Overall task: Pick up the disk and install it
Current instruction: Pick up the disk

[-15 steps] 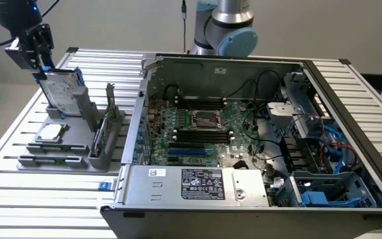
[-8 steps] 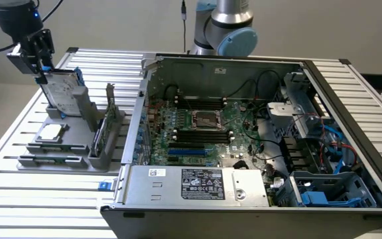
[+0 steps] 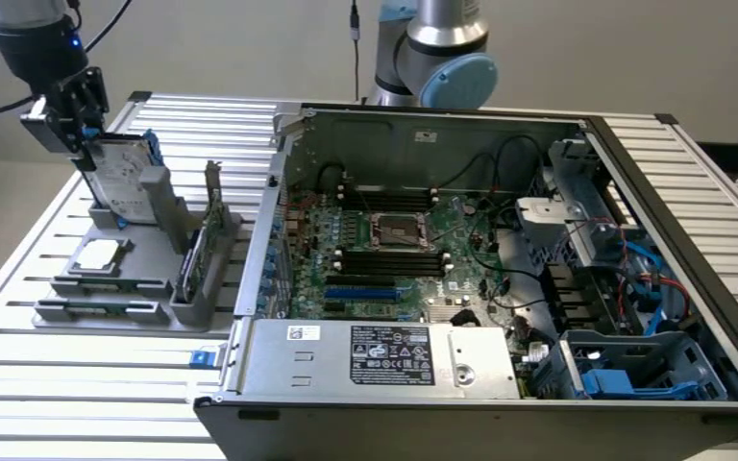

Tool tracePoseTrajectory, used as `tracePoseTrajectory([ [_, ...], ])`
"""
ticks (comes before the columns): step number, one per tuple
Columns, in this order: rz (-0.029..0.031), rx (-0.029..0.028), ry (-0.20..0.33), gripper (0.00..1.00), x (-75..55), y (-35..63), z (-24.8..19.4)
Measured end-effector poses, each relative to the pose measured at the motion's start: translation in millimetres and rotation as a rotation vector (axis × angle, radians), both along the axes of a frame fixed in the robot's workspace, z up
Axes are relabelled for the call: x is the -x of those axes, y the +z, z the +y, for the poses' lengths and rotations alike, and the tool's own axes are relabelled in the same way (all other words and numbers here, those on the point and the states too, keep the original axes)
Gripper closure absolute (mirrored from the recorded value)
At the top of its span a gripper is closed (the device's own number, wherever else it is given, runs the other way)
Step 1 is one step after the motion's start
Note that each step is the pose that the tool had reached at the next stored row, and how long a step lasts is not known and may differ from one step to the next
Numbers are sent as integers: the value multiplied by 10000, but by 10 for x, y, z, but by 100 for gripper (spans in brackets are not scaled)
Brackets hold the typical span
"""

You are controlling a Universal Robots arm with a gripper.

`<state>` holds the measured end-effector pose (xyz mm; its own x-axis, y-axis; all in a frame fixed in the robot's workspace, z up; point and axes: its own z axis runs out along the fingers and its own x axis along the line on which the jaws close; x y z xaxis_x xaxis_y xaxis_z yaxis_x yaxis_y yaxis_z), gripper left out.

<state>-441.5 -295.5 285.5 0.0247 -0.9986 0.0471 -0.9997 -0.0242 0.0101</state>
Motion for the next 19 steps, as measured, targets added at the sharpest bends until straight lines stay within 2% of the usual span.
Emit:
tracePoseTrajectory([
  [11,5,1,-1,46,5,-68,0],
  [18,6,-8,-6,46,5,-75,1],
  [19,5,-12,-7,48,5,-75,1],
])
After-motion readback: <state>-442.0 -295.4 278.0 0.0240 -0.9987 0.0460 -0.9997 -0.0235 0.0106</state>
